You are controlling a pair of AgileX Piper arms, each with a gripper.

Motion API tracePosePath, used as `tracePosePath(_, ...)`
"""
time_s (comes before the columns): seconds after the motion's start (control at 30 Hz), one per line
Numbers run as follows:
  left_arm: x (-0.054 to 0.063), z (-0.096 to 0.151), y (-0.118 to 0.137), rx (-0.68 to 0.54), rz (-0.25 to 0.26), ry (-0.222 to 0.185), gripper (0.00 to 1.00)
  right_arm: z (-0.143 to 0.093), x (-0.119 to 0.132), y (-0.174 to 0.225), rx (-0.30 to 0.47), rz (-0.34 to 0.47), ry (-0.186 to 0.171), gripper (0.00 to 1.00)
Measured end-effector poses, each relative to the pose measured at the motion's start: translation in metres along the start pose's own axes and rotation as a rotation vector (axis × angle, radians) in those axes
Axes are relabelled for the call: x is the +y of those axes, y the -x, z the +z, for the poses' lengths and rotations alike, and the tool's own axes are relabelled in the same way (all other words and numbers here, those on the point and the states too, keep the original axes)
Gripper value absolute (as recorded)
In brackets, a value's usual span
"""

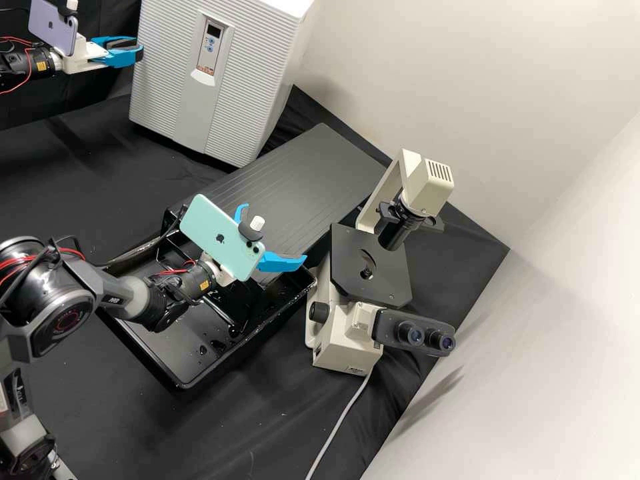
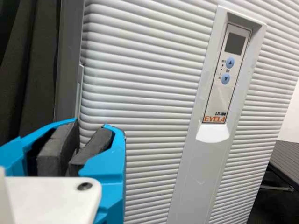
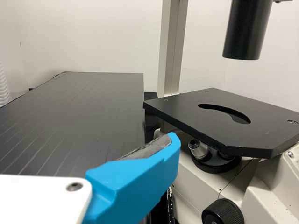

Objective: Open the incubator door

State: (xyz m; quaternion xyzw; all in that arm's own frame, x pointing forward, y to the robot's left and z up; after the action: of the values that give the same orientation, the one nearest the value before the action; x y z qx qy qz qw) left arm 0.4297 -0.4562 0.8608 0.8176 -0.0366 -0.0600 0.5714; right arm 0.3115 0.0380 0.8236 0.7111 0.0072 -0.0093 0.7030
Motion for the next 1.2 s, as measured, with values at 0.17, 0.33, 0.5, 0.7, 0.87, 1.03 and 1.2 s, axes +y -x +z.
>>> tracePosePath(0.17, 0.001, 0.001, 0.002, 0.0, 0.001, 0.015, 0.0, 0.0, 0.0, 0.0, 0.0, 0.0, 0.0, 1.0)
tracePosePath(0.33, 0.004, 0.013, 0.009, -0.093, -0.003, -0.017, 0.0, 0.0, 0.0, 0.0, 0.0, 0.0, 0.0, 1.0)
tracePosePath(0.5, 0.011, 0.028, 0.02, -0.2, 0.024, -0.044, 0.0, 0.0, 0.0, 0.0, 0.0, 0.0, 0.0, 1.0)
tracePosePath(0.7, 0.016, 0.036, 0.029, -0.246, 0.042, -0.034, 0.0, 0.0, 0.0, 0.0, 0.0, 0.0, 0.0, 1.0)
tracePosePath(0.87, 0.012, 0.035, 0.031, -0.241, 0.031, -0.03, 0.0, 0.0, 0.0, 0.0, 0.0, 0.0, 0.0, 1.0)
tracePosePath(1.03, 0.012, 0.032, 0.031, -0.191, 0.028, -0.023, 1.0, 0.0, 0.0, 0.0, 0.0, 0.0, 0.0, 1.0)
tracePosePath(1.2, 0.006, 0.019, 0.034, -0.028, -0.003, -0.011, 1.0, 0.0, 0.0, 0.0, 0.0, 0.0, 0.0, 1.0)
